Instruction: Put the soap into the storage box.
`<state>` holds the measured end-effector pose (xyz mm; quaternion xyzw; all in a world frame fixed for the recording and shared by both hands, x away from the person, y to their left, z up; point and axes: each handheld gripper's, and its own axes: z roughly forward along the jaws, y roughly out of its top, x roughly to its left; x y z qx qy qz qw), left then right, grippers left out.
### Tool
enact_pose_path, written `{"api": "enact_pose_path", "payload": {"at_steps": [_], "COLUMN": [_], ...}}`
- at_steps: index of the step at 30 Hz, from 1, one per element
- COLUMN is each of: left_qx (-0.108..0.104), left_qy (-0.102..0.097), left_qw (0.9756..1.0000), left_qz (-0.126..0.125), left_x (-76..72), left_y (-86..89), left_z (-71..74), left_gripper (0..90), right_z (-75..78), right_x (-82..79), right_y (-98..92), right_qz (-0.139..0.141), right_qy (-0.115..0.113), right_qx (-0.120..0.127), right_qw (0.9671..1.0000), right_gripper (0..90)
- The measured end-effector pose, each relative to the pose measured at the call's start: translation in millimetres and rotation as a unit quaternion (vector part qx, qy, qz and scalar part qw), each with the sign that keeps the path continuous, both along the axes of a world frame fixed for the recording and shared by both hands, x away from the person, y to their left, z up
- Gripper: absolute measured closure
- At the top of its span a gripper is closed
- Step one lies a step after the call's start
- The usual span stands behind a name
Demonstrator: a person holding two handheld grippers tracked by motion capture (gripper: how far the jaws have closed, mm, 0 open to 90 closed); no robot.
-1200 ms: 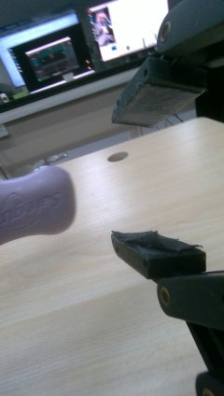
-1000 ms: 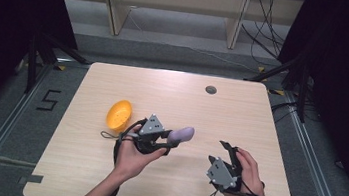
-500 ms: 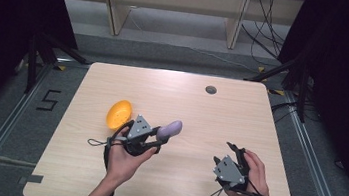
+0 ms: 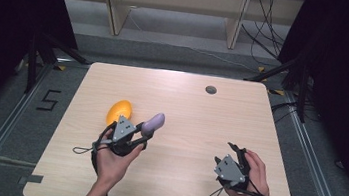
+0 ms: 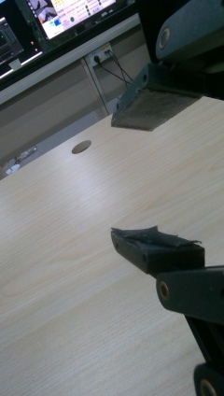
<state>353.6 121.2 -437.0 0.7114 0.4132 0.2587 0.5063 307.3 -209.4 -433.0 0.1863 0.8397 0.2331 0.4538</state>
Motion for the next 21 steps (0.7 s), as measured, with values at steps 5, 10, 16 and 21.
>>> {"api": "enact_pose_path", "payload": {"at_steps": [5,10,16,21], "left_qx": [-0.001,-0.006,-0.006,-0.002], "left_qy": [-0.002,-0.005,-0.008,-0.016], "left_qw": [0.9998,0.9993,0.9987,0.9981], "left_qz": [0.021,0.037,0.051,0.06], "left_x": [0.8,1.4,-0.2,0.4], "left_y": [9.2,18.0,24.1,27.3], "left_z": [-2.0,-3.4,-2.9,-3.7], "left_gripper": [59.0,59.0,59.0,59.0], "right_z": [0.0,-0.6,-0.5,-0.5], "right_x": [0.4,0.1,0.0,0.5], "right_y": [-0.5,-0.5,-0.4,-0.3], "right_qz": [0.0,-0.006,-0.006,-0.002], "right_qy": [-0.002,0.0,0.0,-0.001], "right_qx": [-0.002,0.002,0.002,0.0], "right_qw": [1.0,1.0,1.0,1.0], "right_gripper": [39.5,39.4,39.3,39.2]}}
